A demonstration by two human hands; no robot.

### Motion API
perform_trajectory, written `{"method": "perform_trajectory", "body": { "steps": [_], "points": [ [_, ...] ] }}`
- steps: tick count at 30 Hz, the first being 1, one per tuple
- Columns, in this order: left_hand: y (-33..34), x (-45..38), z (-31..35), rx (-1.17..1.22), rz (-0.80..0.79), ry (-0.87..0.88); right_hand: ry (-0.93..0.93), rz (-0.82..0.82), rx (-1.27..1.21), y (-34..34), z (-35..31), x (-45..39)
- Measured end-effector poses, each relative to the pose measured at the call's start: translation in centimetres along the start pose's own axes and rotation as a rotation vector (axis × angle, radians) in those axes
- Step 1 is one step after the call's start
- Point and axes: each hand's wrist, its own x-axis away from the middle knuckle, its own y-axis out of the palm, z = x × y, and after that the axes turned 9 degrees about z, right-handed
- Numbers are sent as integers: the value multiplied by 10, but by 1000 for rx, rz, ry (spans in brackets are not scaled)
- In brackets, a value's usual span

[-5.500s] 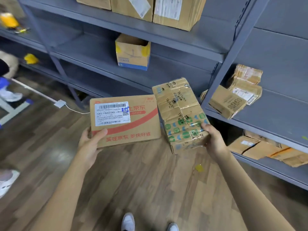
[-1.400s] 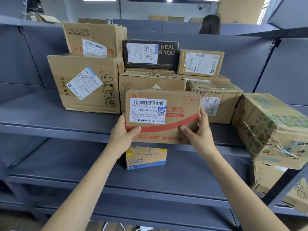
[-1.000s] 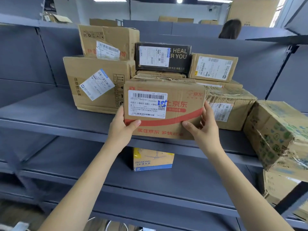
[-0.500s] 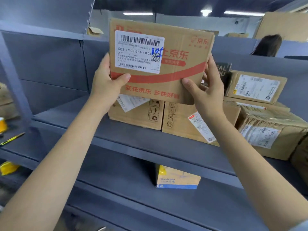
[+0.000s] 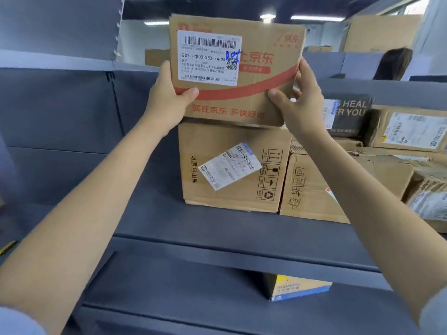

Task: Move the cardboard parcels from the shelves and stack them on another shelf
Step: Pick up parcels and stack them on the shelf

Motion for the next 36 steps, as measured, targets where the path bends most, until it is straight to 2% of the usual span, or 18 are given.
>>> {"method": "perform_trajectory", "body": {
  "steps": [4, 13, 21, 27, 36],
  "points": [
    [12, -6, -25, -48, -41, -43, 39, -9, 72, 15, 15, -3],
    [39, -15, -33, -40, -94, 2, 80, 22, 122, 12, 36, -17],
    [29, -29, -45, -93, -44, -40, 61, -10, 144, 18, 40, -20],
    [27, -29, -59, 3, 7, -61, 27, -38, 135, 24, 45, -20],
    [29, -23, -49, -70, -61, -80, 38, -63, 112, 22, 45, -14]
  ]
}}
